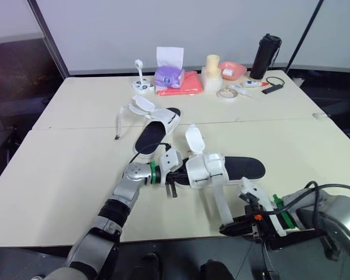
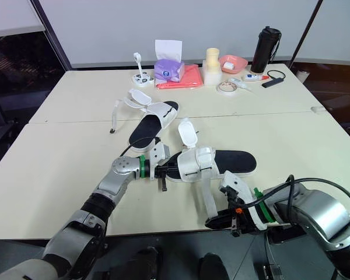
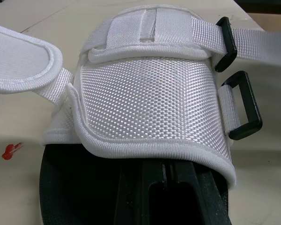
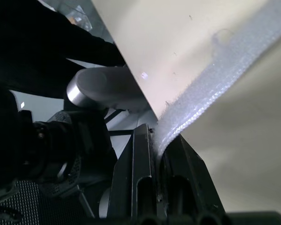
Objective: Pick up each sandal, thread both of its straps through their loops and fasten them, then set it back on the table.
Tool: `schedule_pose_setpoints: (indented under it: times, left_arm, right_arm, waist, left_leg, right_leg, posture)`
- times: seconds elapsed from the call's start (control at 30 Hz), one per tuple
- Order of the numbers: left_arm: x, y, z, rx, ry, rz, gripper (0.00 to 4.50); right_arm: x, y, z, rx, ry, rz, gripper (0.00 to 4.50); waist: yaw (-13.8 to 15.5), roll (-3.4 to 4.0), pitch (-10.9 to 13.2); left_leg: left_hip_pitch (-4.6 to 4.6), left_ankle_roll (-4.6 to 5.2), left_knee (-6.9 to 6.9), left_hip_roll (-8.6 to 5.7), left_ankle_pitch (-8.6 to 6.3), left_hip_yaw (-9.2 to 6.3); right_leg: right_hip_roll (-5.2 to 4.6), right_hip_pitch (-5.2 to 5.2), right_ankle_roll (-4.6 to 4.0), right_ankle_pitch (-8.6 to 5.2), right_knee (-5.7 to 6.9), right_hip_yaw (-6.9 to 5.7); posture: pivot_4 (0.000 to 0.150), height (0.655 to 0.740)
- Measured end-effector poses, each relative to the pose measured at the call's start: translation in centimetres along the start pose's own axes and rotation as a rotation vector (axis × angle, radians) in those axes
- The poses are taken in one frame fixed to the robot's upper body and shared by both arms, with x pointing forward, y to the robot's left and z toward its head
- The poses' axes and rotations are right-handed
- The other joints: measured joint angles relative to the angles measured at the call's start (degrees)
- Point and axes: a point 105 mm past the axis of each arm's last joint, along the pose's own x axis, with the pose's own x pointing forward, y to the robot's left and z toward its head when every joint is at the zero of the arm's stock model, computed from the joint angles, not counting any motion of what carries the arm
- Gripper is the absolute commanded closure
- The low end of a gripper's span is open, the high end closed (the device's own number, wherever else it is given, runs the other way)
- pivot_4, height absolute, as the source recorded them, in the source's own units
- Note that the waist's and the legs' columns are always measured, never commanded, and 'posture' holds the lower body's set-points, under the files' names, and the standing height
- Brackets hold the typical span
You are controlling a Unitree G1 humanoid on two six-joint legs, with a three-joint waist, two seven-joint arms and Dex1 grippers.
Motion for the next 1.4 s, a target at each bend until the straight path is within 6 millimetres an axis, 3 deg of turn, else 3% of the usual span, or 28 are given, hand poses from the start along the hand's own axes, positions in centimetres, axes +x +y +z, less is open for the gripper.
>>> schedule_pose_setpoints:
  times: [0.17, 0.3, 0.53, 0.7, 0.83, 1.03, 1.27, 1.4]
  left_arm:
    - [0.0, 0.0, 0.0, 0.0, 0.001, 0.001, 4.5]
    - [0.0, 0.0, 0.0, 0.0, -0.001, -0.001, 4.5]
    - [0.0, 0.0, 0.0, 0.001, -0.002, -0.002, 4.5]
    - [0.0, 0.0, 0.1, 0.004, -0.003, -0.001, 4.5]
    - [0.0, 0.0, 0.1, 0.004, -0.002, 0.003, 4.5]
    - [-0.1, -0.1, 0.0, 0.003, -0.003, 0.005, 4.5]
    - [0.0, -0.1, 0.0, 0.001, -0.003, 0.005, 4.5]
    - [0.0, -0.1, 0.1, 0.0, -0.004, 0.005, 4.5]
  right_arm:
    - [-1.5, 0.4, 3.0, -0.079, -0.072, -0.007, 4.47]
    - [-2.7, -0.5, 5.8, -0.129, -0.138, -0.053, 4.47]
    - [-2.7, -3.6, 8.6, -0.056, -0.253, -0.09, 4.47]
    - [-2.2, -5.6, 8.7, 0.031, -0.287, -0.109, 4.47]
    - [-2.0, -6.4, 9.1, 0.057, -0.311, -0.13, 3.07]
    - [-1.9, -7.9, 9.8, 0.057, -0.309, -0.24, 0.06]
    - [-1.2, -10.9, 10.2, 0.139, -0.342, -0.413, 0.06]
    - [-0.9, -13.1, 9.2, 0.218, -0.332, -0.513, 0.06]
  waist:
    - [-0.01, 0.0, 0.0]
    - [0.0, -0.01, 0.01]
    - [-0.06, 0.0, 0.01]
    - [-0.05, 0.0, 0.01]
    - [-0.15, 0.01, 0.01]
    - [-0.21, 0.02, 0.01]
    - [-0.24, 0.03, 0.0]
    - [-0.19, 0.04, -0.01]
  left_leg:
    - [0.0, 0.0, 0.01, 0.01, 0.0, 0.0]
    - [-0.01, 0.01, -0.01, 0.02, 0.0, -0.01]
    - [-0.02, 0.02, -0.02, 0.0, -0.01, -0.01]
    - [-0.03, 0.02, -0.03, -0.03, -0.01, -0.01]
    - [-0.02, 0.02, -0.01, -0.02, -0.01, -0.01]
    - [-0.02, 0.02, -0.03, -0.02, -0.01, -0.01]
    - [-0.01, 0.02, -0.02, -0.04, -0.01, -0.02]
    - [-0.02, 0.02, -0.04, -0.05, -0.01, -0.02]
  right_leg:
    - [0.0, 0.02, 0.0, 0.0, -0.02, -0.01]
    - [0.0, 0.02, -0.01, 0.0, -0.07, -0.02]
    - [-0.01, -0.01, -0.02, 0.01, -0.06, -0.01]
    - [-0.01, -0.02, -0.02, 0.01, -0.06, 0.0]
    - [-0.01, -0.04, -0.02, 0.01, -0.02, 0.0]
    - [0.0, -0.05, -0.02, 0.01, -0.02, 0.01]
    - [0.0, -0.04, -0.03, 0.02, 0.0, 0.01]
    - [-0.01, -0.07, -0.03, 0.02, 0.02, 0.03]
  posture:
    - [0.15, 0.74]
    - [0.15, 0.74]
    - [0.15, 0.74]
    - [0.15, 0.74]
    - [0.15, 0.74]
    - [0.15, 0.74]
    - [0.15, 0.74]
    - [0.15, 0.74]
